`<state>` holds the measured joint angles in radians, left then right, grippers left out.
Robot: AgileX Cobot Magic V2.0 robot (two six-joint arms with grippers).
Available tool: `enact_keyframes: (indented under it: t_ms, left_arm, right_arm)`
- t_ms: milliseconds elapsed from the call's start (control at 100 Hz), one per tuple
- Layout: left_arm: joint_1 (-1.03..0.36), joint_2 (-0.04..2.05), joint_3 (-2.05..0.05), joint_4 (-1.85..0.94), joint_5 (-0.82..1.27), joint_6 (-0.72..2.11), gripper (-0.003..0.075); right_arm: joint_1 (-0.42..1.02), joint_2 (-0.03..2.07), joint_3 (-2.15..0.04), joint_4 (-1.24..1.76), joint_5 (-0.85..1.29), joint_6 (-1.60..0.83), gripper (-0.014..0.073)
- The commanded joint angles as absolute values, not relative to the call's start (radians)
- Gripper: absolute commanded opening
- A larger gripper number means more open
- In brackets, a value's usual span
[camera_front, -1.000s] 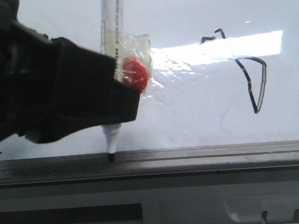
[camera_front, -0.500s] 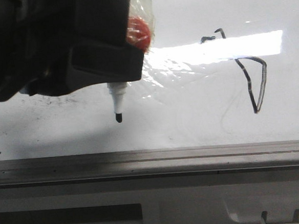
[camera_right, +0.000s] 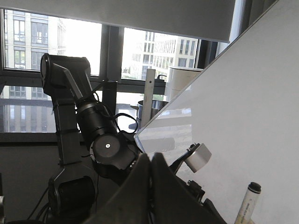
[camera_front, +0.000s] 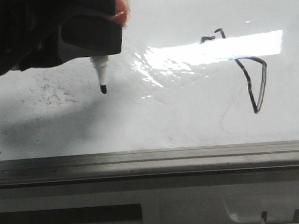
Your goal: Write number 8 on whiteboard
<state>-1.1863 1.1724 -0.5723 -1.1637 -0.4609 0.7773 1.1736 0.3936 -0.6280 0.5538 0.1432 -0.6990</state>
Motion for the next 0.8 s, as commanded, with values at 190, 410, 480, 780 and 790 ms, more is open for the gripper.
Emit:
enact_keyframes:
  t_ms: [190, 410, 480, 780, 790]
  left_arm:
    - [-1.173, 1.219, -0.623, -1.241, -0.547, 0.77, -0.002]
    - [-1.12, 1.263, -0.685, -1.272, -0.497, 0.77, -0.002]
    - [-1.106, 1.277, -0.702, -1.277, -0.474, 0.77, -0.002]
    - [-1.073, 1.335, -0.714, -1.351, -0.448, 0.77, -0.002]
    - [-1.073, 1.336, -0.714, -1.349, -0.448, 0.77, -0.002]
  right_arm:
    - [1.167, 0.402, -0.661, 0.565, 0.074, -0.709, -0.0064]
    - [1.167, 0.402, -0.661, 0.574, 0.074, -0.709, -0.0064]
    - [1.167, 0.402, -0.661, 0.575, 0.074, -0.709, -0.0064]
    - [1.167, 0.402, -0.661, 0.575, 0.074, -0.709, -0.0063]
    - [1.167, 0.402, -0.661, 0.575, 0.074, -0.709, -0.0063]
